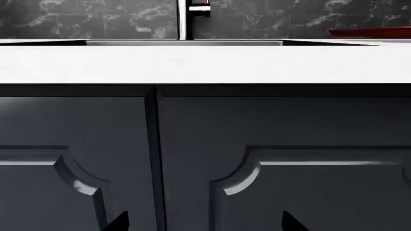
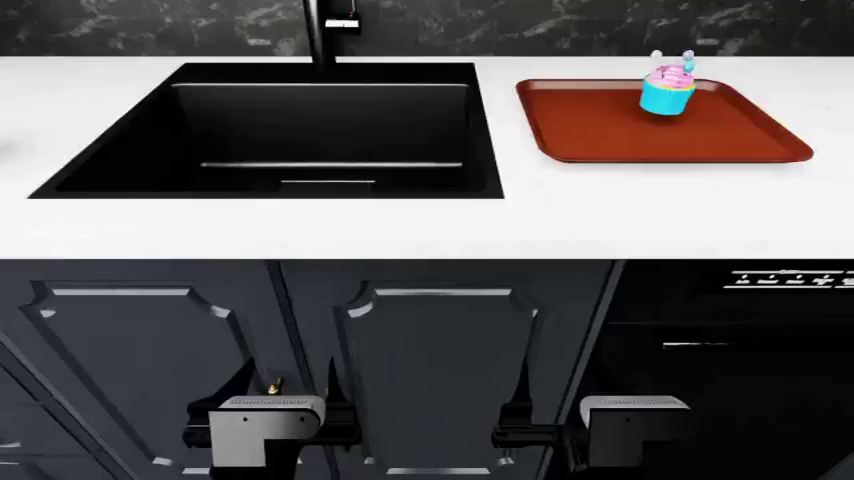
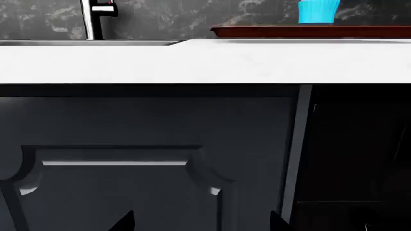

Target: Move the fresh-baked cupcake off the tray onto the counter, and place the bowl used for mixing into the sink.

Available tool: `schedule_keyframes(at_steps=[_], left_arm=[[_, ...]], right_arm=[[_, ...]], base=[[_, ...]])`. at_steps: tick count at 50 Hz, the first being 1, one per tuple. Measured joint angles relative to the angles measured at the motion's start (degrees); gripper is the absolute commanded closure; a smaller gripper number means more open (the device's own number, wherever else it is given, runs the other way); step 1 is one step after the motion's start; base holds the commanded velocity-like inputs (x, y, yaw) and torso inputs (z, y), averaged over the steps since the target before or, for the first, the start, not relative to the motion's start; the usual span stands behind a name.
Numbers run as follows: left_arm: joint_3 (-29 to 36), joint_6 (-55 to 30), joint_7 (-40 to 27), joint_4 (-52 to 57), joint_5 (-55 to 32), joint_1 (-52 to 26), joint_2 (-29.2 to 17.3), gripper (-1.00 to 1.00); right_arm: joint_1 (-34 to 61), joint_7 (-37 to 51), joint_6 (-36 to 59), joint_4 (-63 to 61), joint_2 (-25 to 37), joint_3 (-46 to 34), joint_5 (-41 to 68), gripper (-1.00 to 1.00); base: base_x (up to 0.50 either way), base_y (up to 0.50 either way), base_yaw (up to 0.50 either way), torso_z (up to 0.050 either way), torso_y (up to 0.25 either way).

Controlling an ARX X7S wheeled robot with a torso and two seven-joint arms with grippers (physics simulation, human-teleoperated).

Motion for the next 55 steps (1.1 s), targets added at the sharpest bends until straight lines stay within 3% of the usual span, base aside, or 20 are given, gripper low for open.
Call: schedule_keyframes(at_steps=[12, 42, 55], left_arm=[[1.52, 0.34, -2.04, -0.55, -0.98, -0.15, -1.33, -1.0], [5.25, -0.49, -5.75, -0.75, -3.23, -0.75, -4.32, -1.0], [6.46, 0.45, -6.33, -0.96, -4.31, -0.7, -5.18, -1.0]], right_arm=[[-0.28, 1.53, -0.53, -0.26, 1.43, -1.87, 0.78, -1.0], [-0.15, 4.7, -1.55, 0.28, 4.4, -5.29, 3.35, -1.0], [-0.03, 5.63, -2.2, 0.84, 5.33, -6.35, 4.16, -1.0]], base=[[0.0, -0.01, 0.0, 0.0, 0.0], [0.0, -0.49, 0.0, 0.0, 0.0], [0.0, -0.03, 0.0, 0.009, 0.0]])
